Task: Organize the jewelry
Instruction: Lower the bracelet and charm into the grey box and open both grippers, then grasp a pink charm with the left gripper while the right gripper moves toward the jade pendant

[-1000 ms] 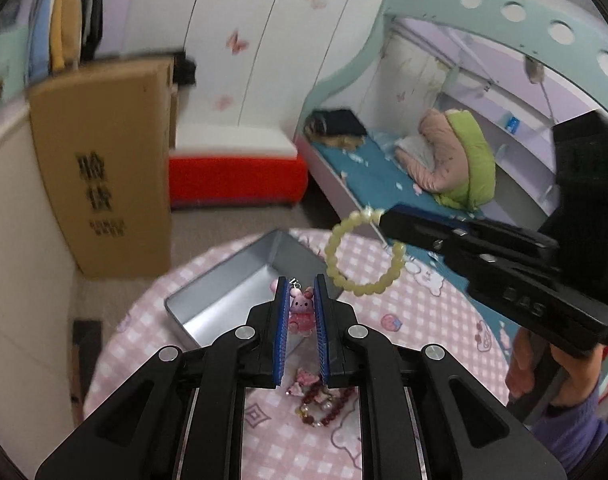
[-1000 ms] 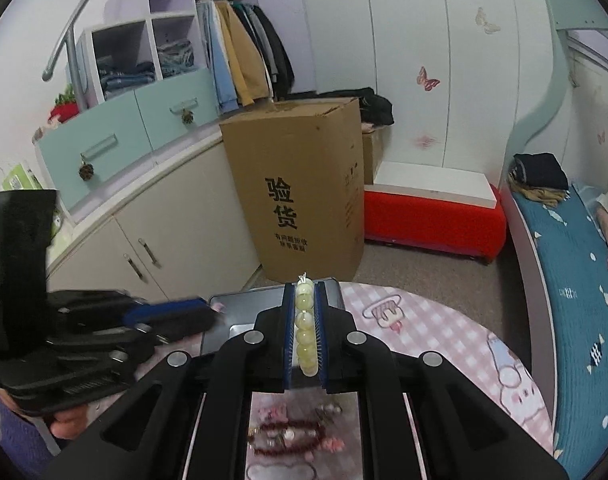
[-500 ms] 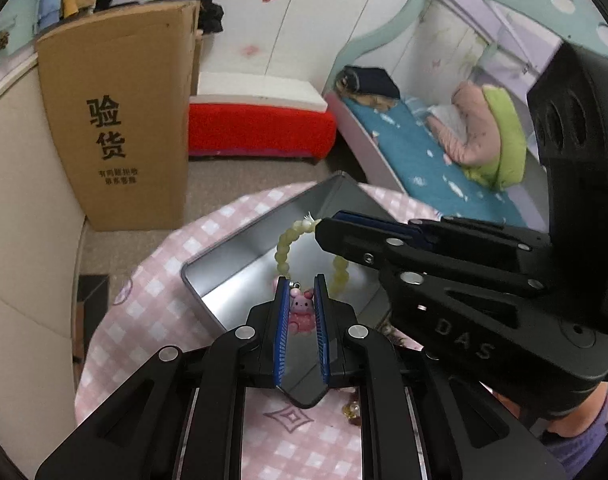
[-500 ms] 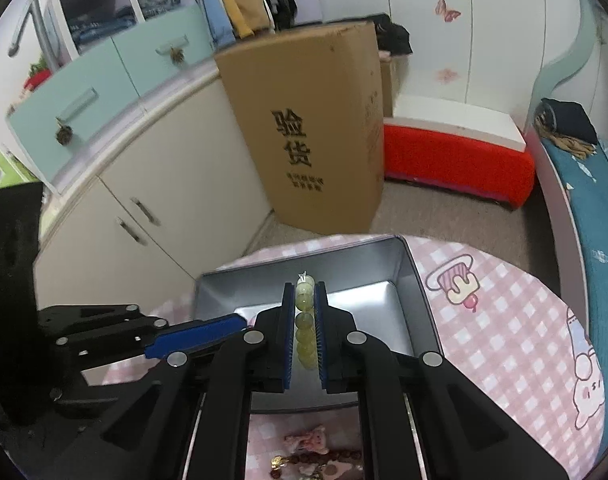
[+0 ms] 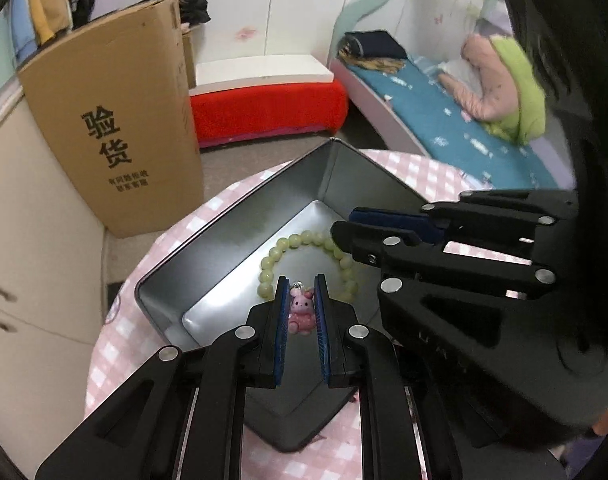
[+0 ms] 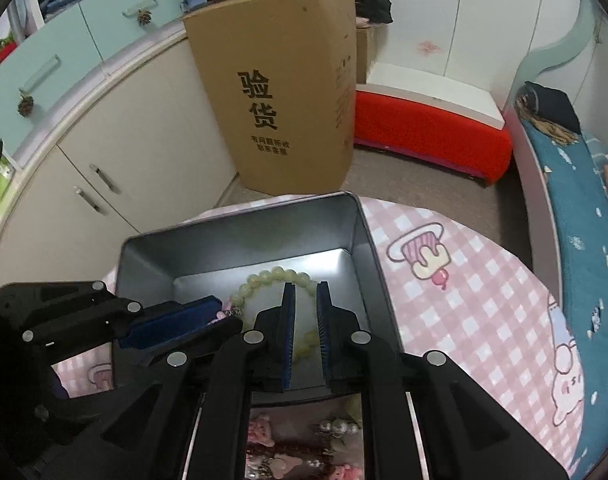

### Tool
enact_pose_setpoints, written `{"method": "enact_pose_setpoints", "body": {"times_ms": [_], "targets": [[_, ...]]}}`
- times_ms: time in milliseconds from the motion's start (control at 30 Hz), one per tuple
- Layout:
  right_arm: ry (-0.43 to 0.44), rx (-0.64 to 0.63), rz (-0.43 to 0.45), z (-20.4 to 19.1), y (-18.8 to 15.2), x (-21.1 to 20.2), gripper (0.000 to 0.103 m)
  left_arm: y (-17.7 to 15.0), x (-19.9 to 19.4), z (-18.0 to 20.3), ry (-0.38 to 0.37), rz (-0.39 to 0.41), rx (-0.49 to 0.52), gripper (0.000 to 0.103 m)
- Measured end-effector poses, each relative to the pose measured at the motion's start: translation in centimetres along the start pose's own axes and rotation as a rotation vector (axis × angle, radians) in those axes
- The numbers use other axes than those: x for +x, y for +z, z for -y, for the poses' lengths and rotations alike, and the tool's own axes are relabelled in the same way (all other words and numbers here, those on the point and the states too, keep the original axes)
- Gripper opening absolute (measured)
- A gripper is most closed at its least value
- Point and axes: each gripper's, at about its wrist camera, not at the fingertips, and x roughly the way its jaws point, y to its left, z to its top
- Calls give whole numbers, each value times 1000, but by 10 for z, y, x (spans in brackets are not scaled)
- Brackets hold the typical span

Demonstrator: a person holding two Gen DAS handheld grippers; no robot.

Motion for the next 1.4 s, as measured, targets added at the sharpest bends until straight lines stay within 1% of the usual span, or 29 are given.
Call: {"method": "enact_pose_setpoints", "body": {"times_ms": [67, 100, 133, 200, 267, 300, 367, 400, 433, 500, 533, 567, 633, 733, 800, 867, 933, 967, 1033, 1133, 1200, 1300, 1333, 1400], "targets": [[-5, 1, 2, 1, -1, -2, 14, 3, 3, 2, 19, -7, 12, 13], [-15, -1, 11, 1, -1, -5, 20, 3, 3, 2, 20, -8, 11, 13], [-31, -8, 33, 1, -1, -10, 30, 4, 4, 2, 30, -10, 12, 14], [-53, -30, 71, -1, -2, -20, 34, 6, 6, 2, 55, -11, 23, 15], [-88, -50, 123, -2, -5, -33, 48, 7, 9, 1, 87, -19, 43, 15], [-104, -60, 153, -2, -7, -41, 49, 7, 10, 2, 90, -20, 44, 15], [-126, -69, 182, 0, -11, -51, 49, 6, 9, 2, 87, -21, 41, 15], [-122, -63, 193, 3, -13, -54, 49, 6, 8, 2, 86, -20, 38, 16], [-106, -46, 209, 8, -17, -60, 49, 6, 7, 1, 89, -17, 34, 20], [-91, -27, 228, 15, -22, -69, 49, 3, -3, 4, 95, 18, 34, 42], [-86, -17, 242, 20, -27, -75, 49, 3, -8, 6, 105, 38, 35, 66], [-85, -8, 247, 26, -31, -79, 49, 0, -17, 8, 125, 77, 40, 73], [-77, 15, 255, 35, -39, -85, 49, -6, -35, 14, 138, 134, 62, 74], [-65, 49, 257, 50, -55, -92, 49, -14, -57, 19, 163, 185, 58, 74], [-59, 67, 257, 56, -65, -93, 49, -26, -79, 25, 174, 248, 45, 74], [-56, 84, 243, 63, -76, -92, 49, -39, -94, 30, 177, 291, 29, 74], [-41, 107, 232, 69, -87, -90, 49, -54, -106, 37, 191, 325, 17, 74], [-40, 112, 224, 70, -93, -88, 50, -60, -108, 39, 200, 330, 10, 74], [-39, 124, 212, 73, -101, -84, 50, -75, -108, 44, 207, 324, -24, 74], [-23, 130, 185, 75, -112, -74, 50, -88, -98, 53, 190, 296, -32, 74], [-12, 131, 180, 75, -118, -71, 50, -91, -84, 61, 194, 262, -30, 74], [6, 142, 176, 76, -125, -68, 50, -92, -62, 67, 250, 225, -13, 74], [7, 145, 175, 77, -127, -68, 50, -91, -54, 69, 242, 204, -26, 74], [12, 149, 174, 80, -129, -67, 50, -89, -43, 67, 224, 188, -62, 73]]}}
